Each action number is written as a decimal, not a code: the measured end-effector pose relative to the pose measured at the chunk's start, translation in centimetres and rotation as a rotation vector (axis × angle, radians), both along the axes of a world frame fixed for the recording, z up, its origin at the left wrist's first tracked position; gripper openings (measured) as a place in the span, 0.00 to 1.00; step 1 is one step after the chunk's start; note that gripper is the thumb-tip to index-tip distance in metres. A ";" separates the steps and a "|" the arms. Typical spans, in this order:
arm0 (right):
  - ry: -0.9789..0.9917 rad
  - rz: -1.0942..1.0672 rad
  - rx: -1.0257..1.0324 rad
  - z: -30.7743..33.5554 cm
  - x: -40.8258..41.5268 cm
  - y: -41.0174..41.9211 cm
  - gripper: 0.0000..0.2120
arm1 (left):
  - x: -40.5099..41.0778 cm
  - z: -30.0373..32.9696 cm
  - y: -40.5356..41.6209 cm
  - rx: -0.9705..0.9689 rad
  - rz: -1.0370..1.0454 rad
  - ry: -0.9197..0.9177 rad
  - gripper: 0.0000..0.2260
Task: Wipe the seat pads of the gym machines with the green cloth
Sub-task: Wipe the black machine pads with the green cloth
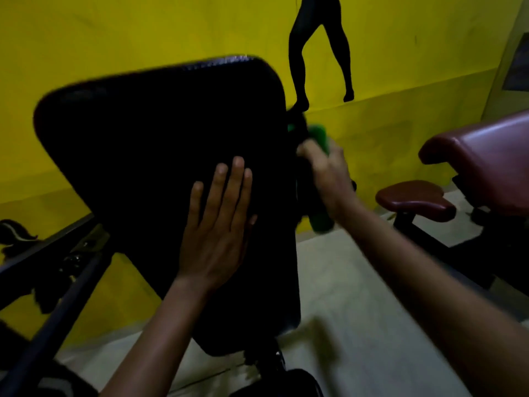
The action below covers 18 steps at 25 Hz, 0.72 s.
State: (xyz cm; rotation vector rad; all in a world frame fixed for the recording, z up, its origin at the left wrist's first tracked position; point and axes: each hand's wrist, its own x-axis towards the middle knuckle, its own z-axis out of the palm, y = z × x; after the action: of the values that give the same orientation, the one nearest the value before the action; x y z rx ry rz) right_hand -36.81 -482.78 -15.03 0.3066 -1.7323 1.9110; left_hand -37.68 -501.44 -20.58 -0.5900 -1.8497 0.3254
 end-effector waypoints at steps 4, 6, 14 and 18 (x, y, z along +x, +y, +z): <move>0.016 0.011 -0.118 -1.6 0.1 -0.5 0.10 | -0.4 -0.8 -0.2 0.048 -0.046 -0.015 0.25; -0.177 0.069 -0.130 -5.8 0.8 -0.7 0.08 | -0.3 -1.4 0.1 0.072 -0.056 -0.011 0.25; -0.031 -0.030 -0.222 -6.7 -0.6 -1.1 0.08 | -0.4 -7.7 -1.3 0.064 -0.066 -0.033 0.25; -0.473 -0.043 -0.132 -17.0 1.4 -1.6 0.13 | -0.3 -9.6 -1.8 0.062 -0.076 -0.082 0.27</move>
State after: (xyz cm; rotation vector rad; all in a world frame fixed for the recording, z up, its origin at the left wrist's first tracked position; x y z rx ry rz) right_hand -35.41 -484.42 -32.05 -0.2515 -1.8629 2.1762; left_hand -37.94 -503.23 -30.15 -0.6367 -1.9031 0.1952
